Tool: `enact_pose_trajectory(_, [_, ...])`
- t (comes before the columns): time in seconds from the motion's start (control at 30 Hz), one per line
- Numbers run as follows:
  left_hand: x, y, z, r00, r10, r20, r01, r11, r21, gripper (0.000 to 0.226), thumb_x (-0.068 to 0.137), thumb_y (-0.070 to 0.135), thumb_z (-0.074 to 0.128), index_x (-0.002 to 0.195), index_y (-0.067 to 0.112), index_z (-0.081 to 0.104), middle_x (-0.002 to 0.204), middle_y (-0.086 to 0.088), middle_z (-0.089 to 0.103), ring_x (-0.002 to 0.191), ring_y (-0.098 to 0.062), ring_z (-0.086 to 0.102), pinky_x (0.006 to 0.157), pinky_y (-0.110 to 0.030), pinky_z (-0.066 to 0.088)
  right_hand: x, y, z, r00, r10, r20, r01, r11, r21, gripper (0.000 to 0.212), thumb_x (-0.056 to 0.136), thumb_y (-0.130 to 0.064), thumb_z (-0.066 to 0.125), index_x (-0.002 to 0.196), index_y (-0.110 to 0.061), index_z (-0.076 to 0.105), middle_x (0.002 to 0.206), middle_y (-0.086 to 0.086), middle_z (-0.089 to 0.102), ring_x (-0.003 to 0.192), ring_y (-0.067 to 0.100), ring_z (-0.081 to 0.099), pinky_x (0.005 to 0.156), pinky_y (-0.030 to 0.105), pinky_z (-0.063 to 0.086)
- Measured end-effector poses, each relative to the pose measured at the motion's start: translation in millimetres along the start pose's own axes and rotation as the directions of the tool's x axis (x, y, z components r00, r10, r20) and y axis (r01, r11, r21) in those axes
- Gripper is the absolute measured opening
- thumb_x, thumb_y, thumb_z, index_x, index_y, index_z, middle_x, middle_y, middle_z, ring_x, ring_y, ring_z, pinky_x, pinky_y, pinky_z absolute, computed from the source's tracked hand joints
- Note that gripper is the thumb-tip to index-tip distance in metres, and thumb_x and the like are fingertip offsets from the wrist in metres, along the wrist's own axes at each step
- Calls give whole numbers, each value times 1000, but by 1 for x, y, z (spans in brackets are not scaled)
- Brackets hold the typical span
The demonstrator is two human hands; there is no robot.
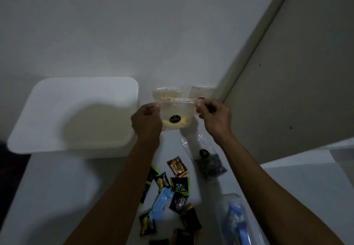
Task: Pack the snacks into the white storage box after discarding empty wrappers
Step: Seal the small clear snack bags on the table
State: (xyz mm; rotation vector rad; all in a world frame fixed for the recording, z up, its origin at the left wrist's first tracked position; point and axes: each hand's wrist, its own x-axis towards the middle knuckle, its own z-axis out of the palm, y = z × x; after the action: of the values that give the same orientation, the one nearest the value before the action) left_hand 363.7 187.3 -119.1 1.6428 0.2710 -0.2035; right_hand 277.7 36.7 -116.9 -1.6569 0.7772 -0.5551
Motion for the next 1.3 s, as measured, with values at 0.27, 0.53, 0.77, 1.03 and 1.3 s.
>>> enact_pose_trajectory(0.27, [50,-17,45,982,9,-188,5,997,74,6,93,17,63,94,12,67,74,9,58,65,0,53,52,0,37,54,44,43,995,95,-6,-95,995,-3,18,84,-28,75,80,-11,71,79,20,69,73,34,66,75,54,57])
enact_pose_trajectory(0.53, [69,-15,61,975,-51,-217,61,997,40,31,94,7,57,125,4,55,101,-5,60,89,-12,55,62,-4,41,77,45,65,992,128,-8,-128,992,-9,21,80,-28,79,94,-14,70,76,5,68,71,16,64,81,38,59])
enact_pose_trajectory(0.77, [22,-74,51,991,-126,-48,134,953,271,25,90,32,65,104,14,55,101,-4,61,96,-24,61,73,-31,44,34,92,3,980,191,-60,-200,944,-262,15,82,-16,77,84,-20,62,79,0,64,76,18,62,71,32,54])
enact_pose_trajectory(1.03, [-24,-133,64,870,-487,80,364,743,561,55,87,29,67,130,1,48,129,-17,60,115,-33,60,98,-38,50,-20,150,-25,934,356,-13,-306,783,-542,42,85,-16,65,126,-17,59,124,9,64,116,27,59,100,34,47])
enact_pose_trajectory(1.3, [-34,-122,59,951,-304,56,229,814,534,33,94,20,60,117,-3,61,120,-21,65,112,-33,62,95,-36,48,-41,137,-24,924,381,-40,-381,900,-211,32,85,-23,75,115,-26,65,88,-4,71,77,-1,66,71,7,49])
